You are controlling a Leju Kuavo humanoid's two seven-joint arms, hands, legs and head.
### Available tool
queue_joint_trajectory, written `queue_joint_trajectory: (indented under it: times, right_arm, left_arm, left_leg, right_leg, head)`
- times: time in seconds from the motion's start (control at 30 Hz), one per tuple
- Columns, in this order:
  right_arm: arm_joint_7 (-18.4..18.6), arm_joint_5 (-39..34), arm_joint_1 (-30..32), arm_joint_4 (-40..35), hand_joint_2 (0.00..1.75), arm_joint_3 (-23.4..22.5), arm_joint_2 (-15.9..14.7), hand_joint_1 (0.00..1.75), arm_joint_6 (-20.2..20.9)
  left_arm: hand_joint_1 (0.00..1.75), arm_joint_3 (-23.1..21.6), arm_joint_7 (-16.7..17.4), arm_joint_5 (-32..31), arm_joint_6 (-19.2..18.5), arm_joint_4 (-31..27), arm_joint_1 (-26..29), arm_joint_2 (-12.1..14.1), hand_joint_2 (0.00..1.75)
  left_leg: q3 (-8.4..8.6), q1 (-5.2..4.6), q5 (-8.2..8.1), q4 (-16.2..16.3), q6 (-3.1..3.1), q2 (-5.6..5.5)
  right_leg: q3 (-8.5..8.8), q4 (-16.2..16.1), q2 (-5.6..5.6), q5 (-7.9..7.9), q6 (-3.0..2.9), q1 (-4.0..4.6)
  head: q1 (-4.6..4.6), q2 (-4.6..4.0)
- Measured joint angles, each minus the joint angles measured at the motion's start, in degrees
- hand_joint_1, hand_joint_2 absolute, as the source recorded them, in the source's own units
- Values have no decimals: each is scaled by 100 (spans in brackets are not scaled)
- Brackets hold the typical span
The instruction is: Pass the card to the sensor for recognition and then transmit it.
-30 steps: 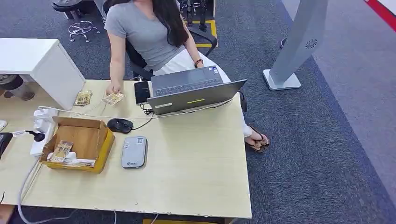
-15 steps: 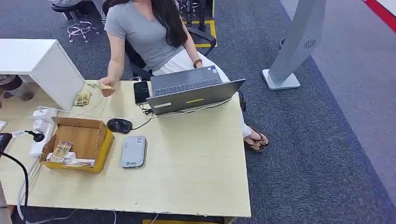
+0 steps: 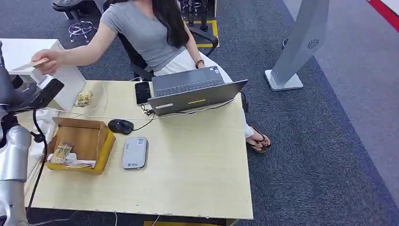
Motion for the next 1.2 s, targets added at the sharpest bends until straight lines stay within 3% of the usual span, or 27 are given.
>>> queue_joint_trajectory:
  times: [0.57, 0.6, 0.63, 1.2]
  right_arm:
    - [28, 107, 2, 0, 175, 52, 11, 0, 11]
    - [33, 114, 2, 0, 175, 52, 13, 0, 11]
    - [33, 118, 1, 0, 175, 54, 15, 0, 11]
    - [68, 153, 10, 2, 175, 55, 39, 0, 20]
  left_arm:
    - [0, -654, 177, -470, -2, 463, -160, -236, 175]
    - [93, -684, 177, -470, -7, 481, -160, -245, 175]
    - [175, -709, 177, -470, -7, 499, -160, -256, 175]
    - [175, -767, 77, -348, -59, 527, -106, -291, 175]
  left_leg:
    - [-5, 0, 0, 0, 0, 5]
    - [-5, 0, 0, 0, 0, 5]
    - [-6, 0, 0, 0, 0, 4]
    - [-9, 0, -1, -1, 0, 5]
  right_leg:
    - [-8, 0, 5, 0, -1, 0]
    - [-8, 0, 5, -1, -1, 0]
    - [-8, 0, 5, -1, -1, 0]
    - [-11, 1, 6, -1, -1, 0]
  head:
    - [0, 0]
    - [0, 0]
    - [0, 0]
    - [-2, 0]
